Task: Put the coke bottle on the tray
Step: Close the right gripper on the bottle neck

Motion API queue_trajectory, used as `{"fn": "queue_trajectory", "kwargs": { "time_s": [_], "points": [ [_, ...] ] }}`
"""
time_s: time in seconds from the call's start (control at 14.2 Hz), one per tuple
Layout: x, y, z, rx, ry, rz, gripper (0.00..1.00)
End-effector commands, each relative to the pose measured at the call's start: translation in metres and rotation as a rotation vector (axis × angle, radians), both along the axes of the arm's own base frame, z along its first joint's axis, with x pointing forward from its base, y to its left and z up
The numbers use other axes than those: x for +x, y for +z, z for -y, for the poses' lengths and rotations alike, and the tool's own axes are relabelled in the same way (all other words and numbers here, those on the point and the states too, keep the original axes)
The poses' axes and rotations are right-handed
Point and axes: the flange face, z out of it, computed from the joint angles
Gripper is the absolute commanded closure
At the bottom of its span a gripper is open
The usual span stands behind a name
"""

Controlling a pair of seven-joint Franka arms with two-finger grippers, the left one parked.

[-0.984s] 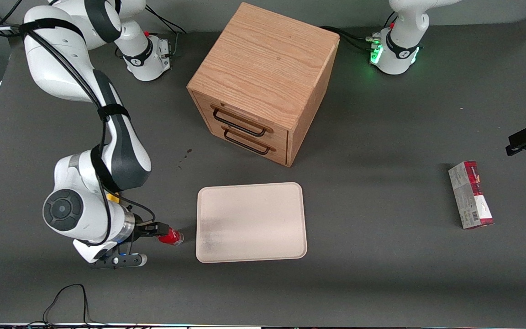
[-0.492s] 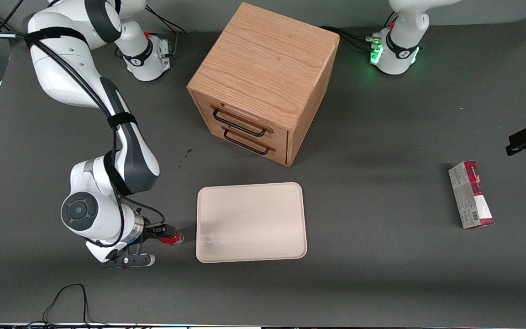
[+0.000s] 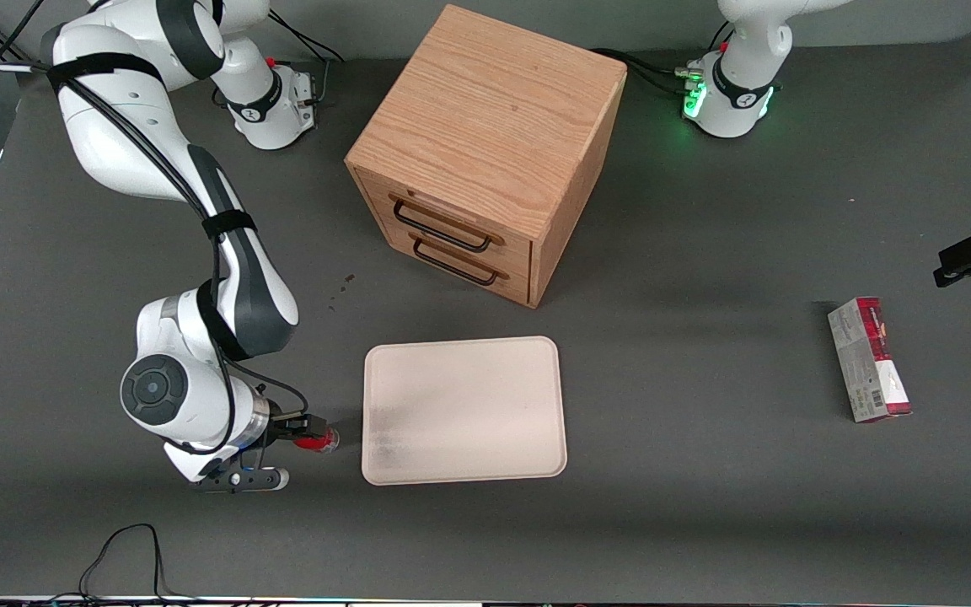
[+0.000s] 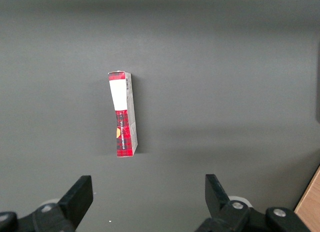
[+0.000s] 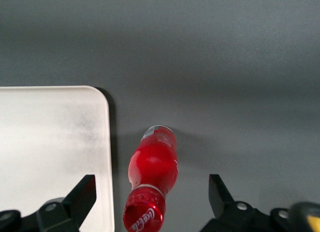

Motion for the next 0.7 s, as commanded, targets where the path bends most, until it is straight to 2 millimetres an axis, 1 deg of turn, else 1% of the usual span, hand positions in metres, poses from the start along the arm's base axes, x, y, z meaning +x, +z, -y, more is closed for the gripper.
{"fn": "queue_trajectory", "kwargs": {
  "time_s": [0.0,0.07,0.14,0.21,0.28,0.63],
  "points": [
    [-0.0071,0.0117,-0.0031,-0.006,-0.048,0.006,0.17],
    [-0.0082,0.0119,-0.0041,-0.005,-0.086,0.005,0.40],
    [-0.0115,0.0096,-0.0093,-0.008,-0.099,0.000,0.68],
    [-0.0124,0.0112,-0.0115,-0.007,-0.107,0.001,0.99],
    [-0.0128,0.0103,-0.0115,-0.008,-0.110,-0.002,1.00],
    [-0.0130,0.0136,-0.0114,-0.007,-0.110,0.001,1.00]
  ]
}}
